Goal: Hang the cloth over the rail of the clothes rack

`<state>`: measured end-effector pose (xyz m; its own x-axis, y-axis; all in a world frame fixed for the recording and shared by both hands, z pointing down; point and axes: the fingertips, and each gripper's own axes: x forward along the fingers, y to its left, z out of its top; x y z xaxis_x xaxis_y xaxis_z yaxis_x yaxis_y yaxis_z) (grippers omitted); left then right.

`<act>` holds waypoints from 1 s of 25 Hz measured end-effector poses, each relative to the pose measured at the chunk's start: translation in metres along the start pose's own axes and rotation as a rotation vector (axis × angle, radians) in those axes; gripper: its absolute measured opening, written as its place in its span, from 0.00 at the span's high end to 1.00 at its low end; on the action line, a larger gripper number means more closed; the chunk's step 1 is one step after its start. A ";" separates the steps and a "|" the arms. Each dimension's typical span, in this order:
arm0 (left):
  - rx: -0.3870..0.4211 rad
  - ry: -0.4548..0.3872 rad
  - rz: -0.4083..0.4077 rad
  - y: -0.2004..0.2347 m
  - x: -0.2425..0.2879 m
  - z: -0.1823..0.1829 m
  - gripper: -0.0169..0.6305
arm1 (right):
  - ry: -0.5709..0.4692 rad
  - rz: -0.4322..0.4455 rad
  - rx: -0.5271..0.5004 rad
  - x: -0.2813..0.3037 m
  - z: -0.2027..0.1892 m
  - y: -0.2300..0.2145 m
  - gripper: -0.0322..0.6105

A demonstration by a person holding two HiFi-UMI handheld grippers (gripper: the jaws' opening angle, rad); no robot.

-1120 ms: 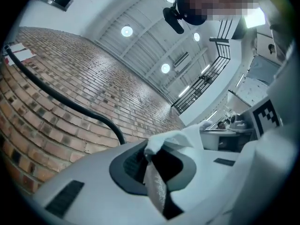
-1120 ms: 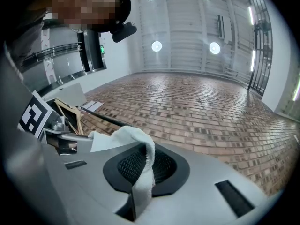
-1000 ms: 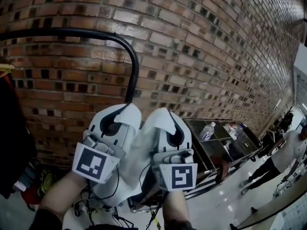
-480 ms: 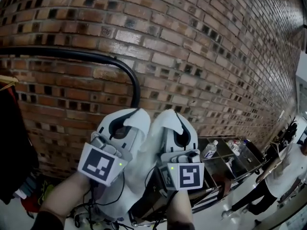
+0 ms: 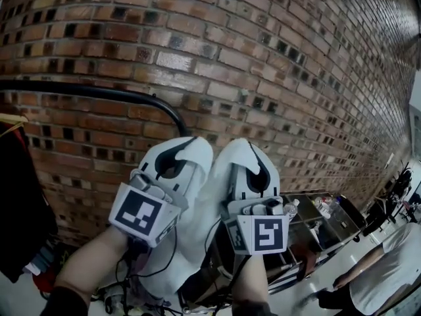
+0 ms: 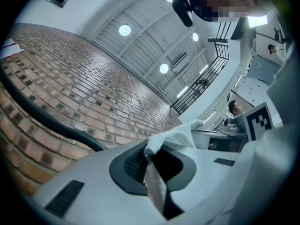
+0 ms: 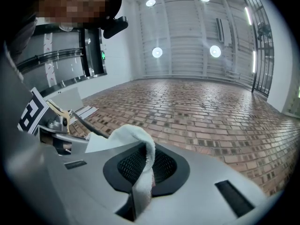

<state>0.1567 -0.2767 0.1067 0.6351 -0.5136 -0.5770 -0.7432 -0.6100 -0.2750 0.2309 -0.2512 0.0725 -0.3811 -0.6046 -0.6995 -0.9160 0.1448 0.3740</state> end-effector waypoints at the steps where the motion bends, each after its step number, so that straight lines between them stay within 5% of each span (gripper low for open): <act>1: 0.000 -0.008 0.000 0.000 0.006 0.003 0.91 | -0.013 0.006 0.004 0.004 0.004 -0.004 0.91; 25: -0.022 -0.068 -0.100 -0.051 0.129 0.027 0.91 | 0.025 -0.101 -0.086 0.011 0.018 -0.127 0.91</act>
<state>0.2708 -0.2948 0.0255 0.6896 -0.4078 -0.5984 -0.6714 -0.6696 -0.3175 0.3408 -0.2621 0.0059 -0.2832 -0.6319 -0.7214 -0.9351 0.0148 0.3541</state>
